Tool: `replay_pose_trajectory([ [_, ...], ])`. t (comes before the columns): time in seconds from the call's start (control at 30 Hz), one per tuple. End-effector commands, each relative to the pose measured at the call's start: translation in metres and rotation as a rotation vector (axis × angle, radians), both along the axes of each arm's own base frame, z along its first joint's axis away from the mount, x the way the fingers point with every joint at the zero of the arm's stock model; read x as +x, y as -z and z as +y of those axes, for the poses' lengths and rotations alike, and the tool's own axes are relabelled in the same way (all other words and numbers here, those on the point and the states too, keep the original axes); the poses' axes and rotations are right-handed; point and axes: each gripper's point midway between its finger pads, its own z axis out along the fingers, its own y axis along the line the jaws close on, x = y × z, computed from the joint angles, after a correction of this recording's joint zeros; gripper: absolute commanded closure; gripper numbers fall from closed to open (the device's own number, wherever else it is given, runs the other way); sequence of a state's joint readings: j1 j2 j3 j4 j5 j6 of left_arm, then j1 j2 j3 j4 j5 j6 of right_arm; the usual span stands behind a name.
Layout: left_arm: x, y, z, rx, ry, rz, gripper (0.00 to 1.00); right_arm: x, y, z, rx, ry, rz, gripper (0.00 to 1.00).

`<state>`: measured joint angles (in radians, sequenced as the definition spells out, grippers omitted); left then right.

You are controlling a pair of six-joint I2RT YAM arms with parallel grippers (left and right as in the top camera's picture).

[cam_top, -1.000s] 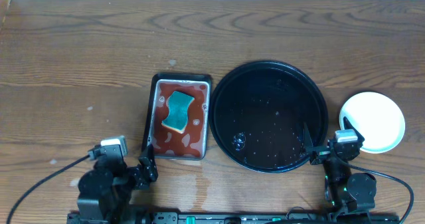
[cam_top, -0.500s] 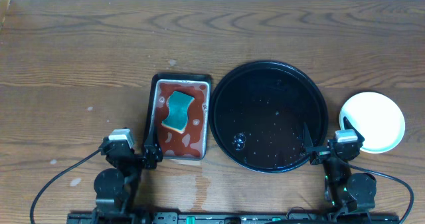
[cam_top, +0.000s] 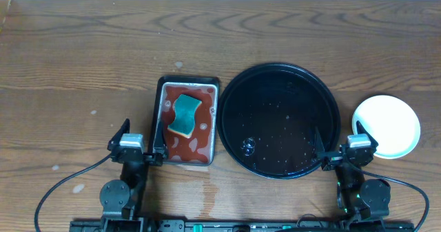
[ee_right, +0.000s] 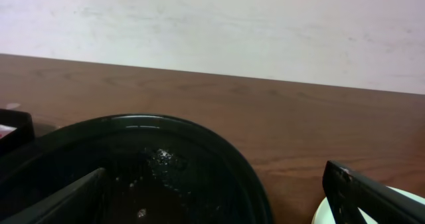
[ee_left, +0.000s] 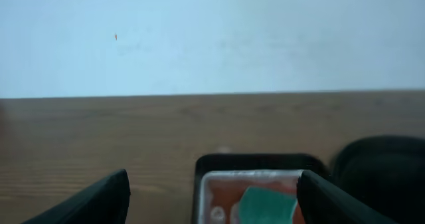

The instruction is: Clean dirty plates on tray and stack at the side

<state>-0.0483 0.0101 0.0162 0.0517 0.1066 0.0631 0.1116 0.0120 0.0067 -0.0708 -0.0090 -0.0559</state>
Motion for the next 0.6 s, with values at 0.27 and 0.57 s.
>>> replay_pose_trajectory([
  [0.27,-0.002,0.032,-0.001,0.115,0.018,0.106,0.19,0.000,0.000,0.000,-0.008,-0.002,-0.003,0.01],
  [0.57,-0.002,0.032,-0.001,0.115,0.018,0.106,0.19,0.000,0.000,0.000,-0.008,-0.002,-0.003,0.01],
])
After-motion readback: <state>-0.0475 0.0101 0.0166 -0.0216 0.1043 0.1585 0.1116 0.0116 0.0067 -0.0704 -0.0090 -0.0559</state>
